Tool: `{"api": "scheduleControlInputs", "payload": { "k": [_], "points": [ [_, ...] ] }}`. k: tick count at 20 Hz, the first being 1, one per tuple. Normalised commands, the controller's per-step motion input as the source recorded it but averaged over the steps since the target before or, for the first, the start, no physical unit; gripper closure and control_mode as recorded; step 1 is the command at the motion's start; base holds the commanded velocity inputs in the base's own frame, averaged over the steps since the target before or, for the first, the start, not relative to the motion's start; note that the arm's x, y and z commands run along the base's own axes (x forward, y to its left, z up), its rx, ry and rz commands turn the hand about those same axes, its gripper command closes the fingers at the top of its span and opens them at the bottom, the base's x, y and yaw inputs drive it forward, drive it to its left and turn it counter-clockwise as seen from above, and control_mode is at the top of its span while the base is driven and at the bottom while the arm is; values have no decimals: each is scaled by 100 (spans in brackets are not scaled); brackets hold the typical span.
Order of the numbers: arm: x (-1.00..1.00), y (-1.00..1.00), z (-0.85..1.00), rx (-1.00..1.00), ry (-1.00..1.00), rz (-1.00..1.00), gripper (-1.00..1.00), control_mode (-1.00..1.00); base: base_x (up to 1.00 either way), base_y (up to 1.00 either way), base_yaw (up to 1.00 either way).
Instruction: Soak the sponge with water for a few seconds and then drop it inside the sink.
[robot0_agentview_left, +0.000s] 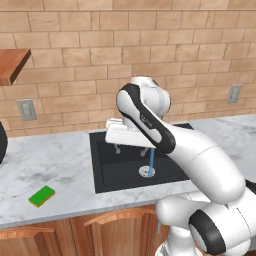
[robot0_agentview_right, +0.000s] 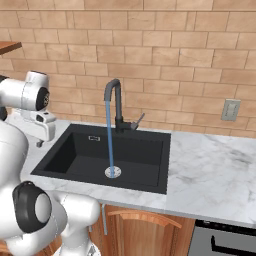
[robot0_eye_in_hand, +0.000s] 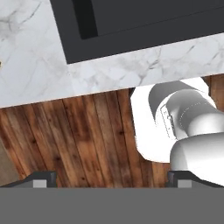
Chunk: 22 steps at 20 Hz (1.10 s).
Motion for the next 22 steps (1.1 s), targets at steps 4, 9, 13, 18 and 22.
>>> {"api": "scheduleControlInputs", "payload": {
  "k": [4,9,13,18,22],
  "points": [
    [0,13,0,-2,3,-6,-100,-100,0,0,0],
    [9,6,-1,0,2,-12,-100,-100,0,0,0],
    [14,15,-9,-1,0,-15,-100,-100,0,0,0],
    [25,16,-3,-7,0,-16,-100,-100,0,0,0],
    [27,21,0,-9,0,-15,-100,-100,0,0,0]
  ]
}}
